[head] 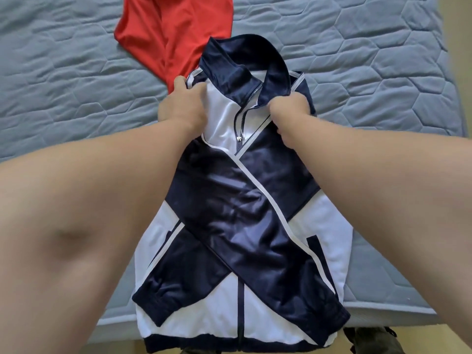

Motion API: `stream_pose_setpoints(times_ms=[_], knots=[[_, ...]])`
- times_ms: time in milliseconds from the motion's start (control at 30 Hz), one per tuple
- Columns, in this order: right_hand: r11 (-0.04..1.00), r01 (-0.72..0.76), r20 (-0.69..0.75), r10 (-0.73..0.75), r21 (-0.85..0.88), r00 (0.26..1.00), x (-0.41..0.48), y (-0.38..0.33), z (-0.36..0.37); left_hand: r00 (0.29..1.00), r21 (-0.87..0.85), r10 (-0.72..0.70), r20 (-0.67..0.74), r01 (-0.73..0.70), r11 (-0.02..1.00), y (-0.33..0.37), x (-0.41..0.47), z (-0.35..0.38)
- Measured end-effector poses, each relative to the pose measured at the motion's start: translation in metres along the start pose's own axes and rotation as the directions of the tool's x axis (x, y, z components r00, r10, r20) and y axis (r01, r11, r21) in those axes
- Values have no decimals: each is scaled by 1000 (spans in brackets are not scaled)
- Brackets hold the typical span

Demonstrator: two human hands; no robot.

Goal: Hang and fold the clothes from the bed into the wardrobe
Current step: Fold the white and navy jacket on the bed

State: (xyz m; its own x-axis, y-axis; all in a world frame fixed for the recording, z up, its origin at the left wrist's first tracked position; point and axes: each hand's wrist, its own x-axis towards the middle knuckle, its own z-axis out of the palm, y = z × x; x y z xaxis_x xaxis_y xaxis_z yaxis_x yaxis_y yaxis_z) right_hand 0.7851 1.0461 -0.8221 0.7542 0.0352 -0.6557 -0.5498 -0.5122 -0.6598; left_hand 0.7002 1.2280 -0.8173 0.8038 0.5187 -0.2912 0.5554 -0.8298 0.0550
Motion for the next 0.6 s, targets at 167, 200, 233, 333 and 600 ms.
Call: stream_pose_setpoints(times_ms=[167,200,233,333,600], knots=[[946,290,362,-222,-145,906,-3,-26,20,998,39,-52,43,50,998,-18,12,-3],[900,370,426,-249,-231,870,-1,-25,19,998,42,-43,47,42,998,-20,14,-3],[861,418,450,-263,-290,853,1,-23,17,998,43,-42,46,40,998,-20,16,-4],[753,468,262,-388,-464,884,11,-13,5,997,3,-75,26,75,997,-16,23,-5],[653,183,-26,-297,-735,954,50,-6,-13,968,-206,-226,-104,202,958,0,42,-8]])
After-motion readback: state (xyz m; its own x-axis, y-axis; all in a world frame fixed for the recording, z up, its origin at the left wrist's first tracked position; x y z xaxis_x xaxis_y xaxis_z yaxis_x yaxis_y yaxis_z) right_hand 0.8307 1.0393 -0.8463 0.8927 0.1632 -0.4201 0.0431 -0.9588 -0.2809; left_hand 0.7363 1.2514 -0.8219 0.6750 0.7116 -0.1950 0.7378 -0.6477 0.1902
